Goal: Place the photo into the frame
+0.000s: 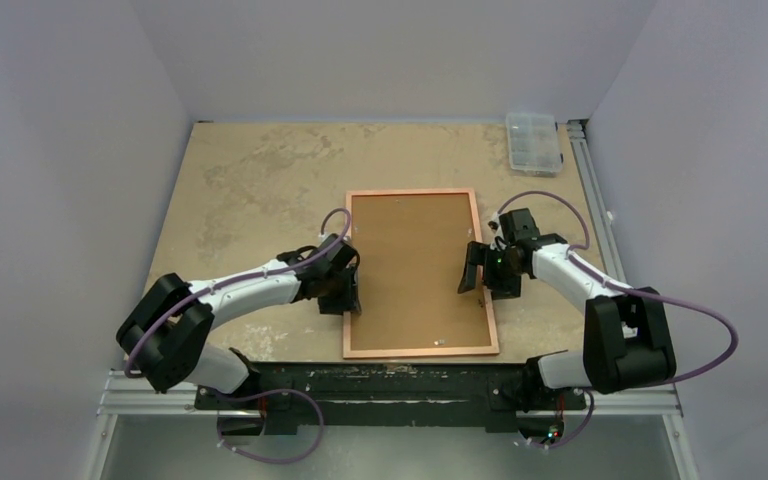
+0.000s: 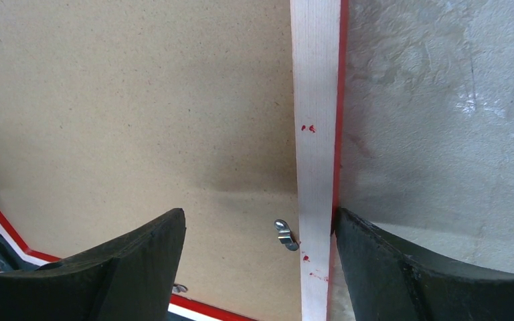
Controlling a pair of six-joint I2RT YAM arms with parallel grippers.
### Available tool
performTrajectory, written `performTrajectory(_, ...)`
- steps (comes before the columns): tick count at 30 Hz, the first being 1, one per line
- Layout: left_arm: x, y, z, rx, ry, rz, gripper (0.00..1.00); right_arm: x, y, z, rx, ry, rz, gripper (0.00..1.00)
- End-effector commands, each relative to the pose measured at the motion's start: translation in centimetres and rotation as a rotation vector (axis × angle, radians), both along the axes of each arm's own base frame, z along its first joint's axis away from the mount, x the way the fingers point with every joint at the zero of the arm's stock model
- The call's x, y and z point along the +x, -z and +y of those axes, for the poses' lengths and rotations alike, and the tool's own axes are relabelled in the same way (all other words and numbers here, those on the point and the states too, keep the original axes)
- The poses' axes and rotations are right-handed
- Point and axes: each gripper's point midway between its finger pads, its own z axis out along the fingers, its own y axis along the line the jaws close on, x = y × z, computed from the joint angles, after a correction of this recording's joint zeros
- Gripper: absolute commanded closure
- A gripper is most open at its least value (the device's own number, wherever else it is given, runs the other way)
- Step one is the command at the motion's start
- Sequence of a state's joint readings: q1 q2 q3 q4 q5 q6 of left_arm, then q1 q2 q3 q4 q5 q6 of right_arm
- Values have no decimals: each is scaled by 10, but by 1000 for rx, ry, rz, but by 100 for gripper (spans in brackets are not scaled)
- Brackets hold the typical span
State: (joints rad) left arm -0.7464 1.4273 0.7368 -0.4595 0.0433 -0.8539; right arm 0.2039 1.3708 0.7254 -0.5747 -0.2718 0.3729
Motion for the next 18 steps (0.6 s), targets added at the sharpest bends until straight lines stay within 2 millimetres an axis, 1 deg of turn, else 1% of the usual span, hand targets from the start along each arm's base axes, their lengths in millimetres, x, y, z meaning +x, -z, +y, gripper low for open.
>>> performTrajectory(1, 2, -4, 9, 54, -11, -16, 62, 13, -14, 17, 73, -34, -46, 20)
performTrajectory(3, 4, -6, 13, 73, -10, -29, 64, 13, -13, 17, 72, -37, -42, 21)
performTrajectory(8, 6, -4, 19, 126, 0, -29, 66, 12, -11, 17, 75, -37, -36, 21)
performTrajectory(10, 6, -1, 20, 143, 7, -23, 74, 11, -10, 17, 71, -40, -37, 21)
performTrajectory(14, 6, 10, 27, 209, 5, 4, 99, 10, -9, 18, 60, -54, -31, 21)
performTrajectory(18, 3, 22, 34, 258, -11, 35, 100, 8, -7, 20, 54, -65, -22, 21)
